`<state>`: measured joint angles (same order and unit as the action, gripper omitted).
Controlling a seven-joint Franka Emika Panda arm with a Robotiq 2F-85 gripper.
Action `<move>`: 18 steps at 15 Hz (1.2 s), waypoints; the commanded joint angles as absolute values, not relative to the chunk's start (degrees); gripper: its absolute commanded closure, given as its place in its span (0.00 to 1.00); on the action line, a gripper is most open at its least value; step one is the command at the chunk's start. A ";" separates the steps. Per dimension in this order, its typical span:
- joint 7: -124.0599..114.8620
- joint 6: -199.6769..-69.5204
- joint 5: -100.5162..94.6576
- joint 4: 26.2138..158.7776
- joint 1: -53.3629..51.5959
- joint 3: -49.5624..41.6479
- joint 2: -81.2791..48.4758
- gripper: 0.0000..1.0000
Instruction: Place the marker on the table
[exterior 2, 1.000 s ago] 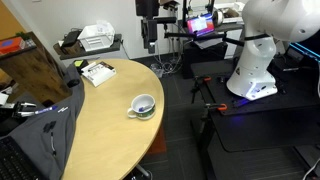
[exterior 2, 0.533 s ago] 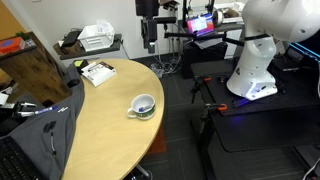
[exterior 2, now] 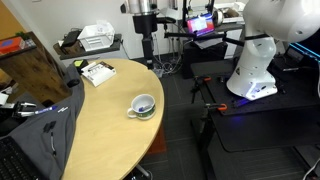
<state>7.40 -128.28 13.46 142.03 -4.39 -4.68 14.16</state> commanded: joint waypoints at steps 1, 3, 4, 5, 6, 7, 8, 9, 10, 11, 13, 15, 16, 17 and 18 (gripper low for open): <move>-5.43 -129.42 10.67 138.37 -2.35 -0.77 6.05 0.00; -12.52 -130.68 9.05 137.17 -2.17 0.11 1.50 0.00; -15.28 -131.23 9.29 136.42 -2.14 0.11 -1.09 0.00; -18.60 -132.00 8.30 135.70 -2.14 0.10 -3.21 0.00; -20.41 -132.90 8.52 134.85 -2.28 -0.14 -5.59 0.01; -21.70 -133.49 8.62 133.92 -2.42 -0.34 -7.57 0.10; -23.07 -134.43 8.66 132.99 -2.64 -0.50 -9.66 0.20; -23.39 -135.12 9.17 131.99 -2.83 -0.54 -11.51 0.27; -23.55 -135.85 9.31 130.88 -2.96 -0.64 -13.56 0.30; -23.44 -136.43 9.58 130.02 -3.04 -0.70 -15.08 0.33; -22.15 -138.84 10.53 128.64 -2.93 -0.60 -18.01 0.31; -21.79 -140.75 11.28 127.35 -2.86 -0.61 -20.77 0.29; -20.44 -141.61 12.92 126.73 -2.31 -0.04 -22.00 0.29; -20.68 -141.67 13.34 125.95 -2.35 -0.07 -23.26 0.28; -20.91 -142.12 13.79 125.42 -2.43 -0.13 -24.31 0.30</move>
<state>-21.59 -141.25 11.59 127.62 -2.91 -0.63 -21.59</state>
